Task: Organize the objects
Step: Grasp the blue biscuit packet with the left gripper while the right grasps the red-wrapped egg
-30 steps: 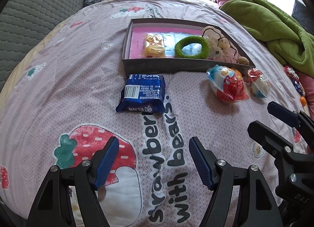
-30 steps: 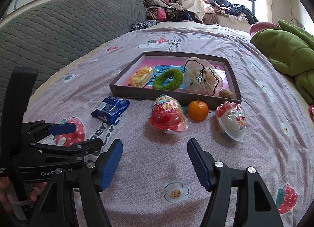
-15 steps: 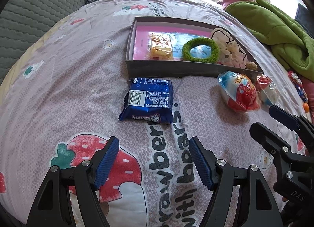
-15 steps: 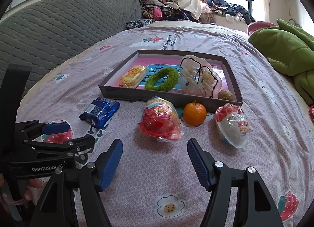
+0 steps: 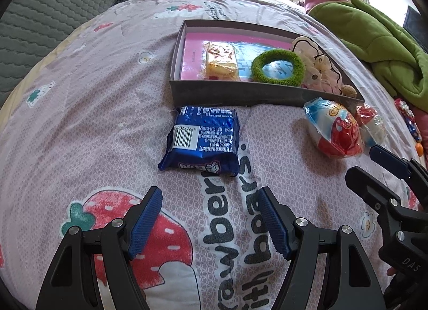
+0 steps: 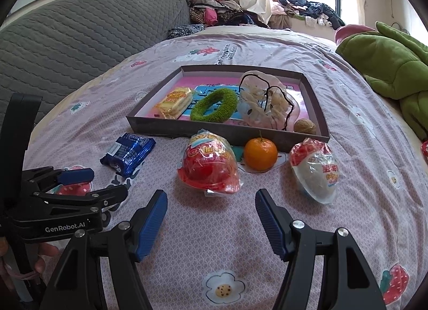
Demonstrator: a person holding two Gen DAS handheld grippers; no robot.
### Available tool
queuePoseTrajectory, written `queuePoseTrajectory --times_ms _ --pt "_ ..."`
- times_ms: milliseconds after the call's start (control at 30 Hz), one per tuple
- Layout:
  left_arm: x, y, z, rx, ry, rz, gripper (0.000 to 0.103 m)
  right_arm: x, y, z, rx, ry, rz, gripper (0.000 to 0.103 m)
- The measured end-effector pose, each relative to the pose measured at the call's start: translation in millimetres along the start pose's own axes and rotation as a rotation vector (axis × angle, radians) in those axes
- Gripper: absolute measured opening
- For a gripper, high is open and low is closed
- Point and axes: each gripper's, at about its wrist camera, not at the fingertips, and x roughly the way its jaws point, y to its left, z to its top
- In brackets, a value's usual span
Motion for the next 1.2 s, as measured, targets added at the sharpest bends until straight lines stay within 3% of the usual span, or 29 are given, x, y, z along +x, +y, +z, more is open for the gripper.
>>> queuePoseTrajectory --times_ms 700,867,1200 --pt "21 9 24 -0.017 -0.035 0.003 0.075 32 10 14 -0.019 -0.007 -0.037 0.068" --pt "28 14 30 -0.027 -0.041 0.012 0.075 36 12 15 -0.028 -0.010 -0.041 0.057" --pt "37 20 32 -0.019 -0.083 -0.030 0.076 36 18 13 -0.051 -0.023 -0.014 0.056"
